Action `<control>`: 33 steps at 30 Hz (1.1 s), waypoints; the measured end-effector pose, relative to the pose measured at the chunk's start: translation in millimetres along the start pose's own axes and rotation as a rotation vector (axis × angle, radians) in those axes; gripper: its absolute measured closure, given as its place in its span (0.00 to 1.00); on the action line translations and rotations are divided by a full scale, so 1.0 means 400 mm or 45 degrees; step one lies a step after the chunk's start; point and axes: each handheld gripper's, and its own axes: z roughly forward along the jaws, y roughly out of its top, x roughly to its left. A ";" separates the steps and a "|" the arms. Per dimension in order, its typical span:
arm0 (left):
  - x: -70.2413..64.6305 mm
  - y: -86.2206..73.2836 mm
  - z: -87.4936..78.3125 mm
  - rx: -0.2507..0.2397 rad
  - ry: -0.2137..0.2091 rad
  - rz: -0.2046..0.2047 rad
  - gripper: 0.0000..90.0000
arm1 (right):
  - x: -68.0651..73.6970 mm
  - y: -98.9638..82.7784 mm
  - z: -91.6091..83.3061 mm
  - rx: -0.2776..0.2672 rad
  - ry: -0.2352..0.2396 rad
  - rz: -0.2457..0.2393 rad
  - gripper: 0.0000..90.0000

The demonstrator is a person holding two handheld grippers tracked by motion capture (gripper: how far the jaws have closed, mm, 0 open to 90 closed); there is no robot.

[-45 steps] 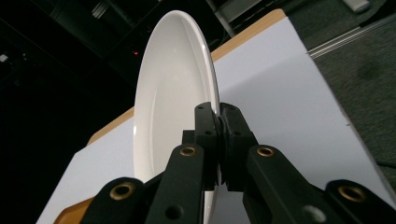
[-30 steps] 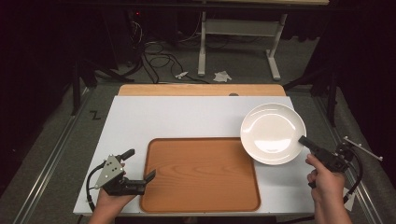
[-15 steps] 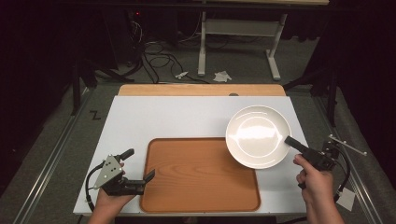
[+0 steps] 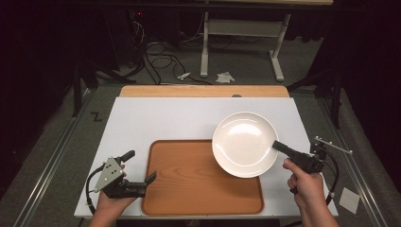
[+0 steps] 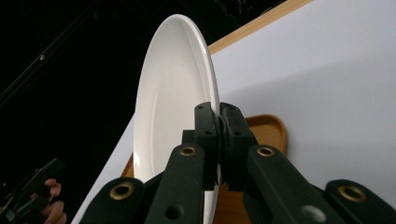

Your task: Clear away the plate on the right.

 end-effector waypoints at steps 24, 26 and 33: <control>0.001 0.000 -0.001 -0.006 -0.004 -0.002 0.00 | 0.036 -0.081 0.098 0.250 0.052 -0.025 0.99; 0.002 0.001 -0.003 -0.012 -0.002 -0.005 0.00 | 0.036 -0.088 0.108 0.282 0.049 -0.025 0.99; 0.000 0.002 -0.001 -0.010 -0.008 0.003 0.00 | 0.037 -0.104 0.125 0.323 0.044 -0.031 0.99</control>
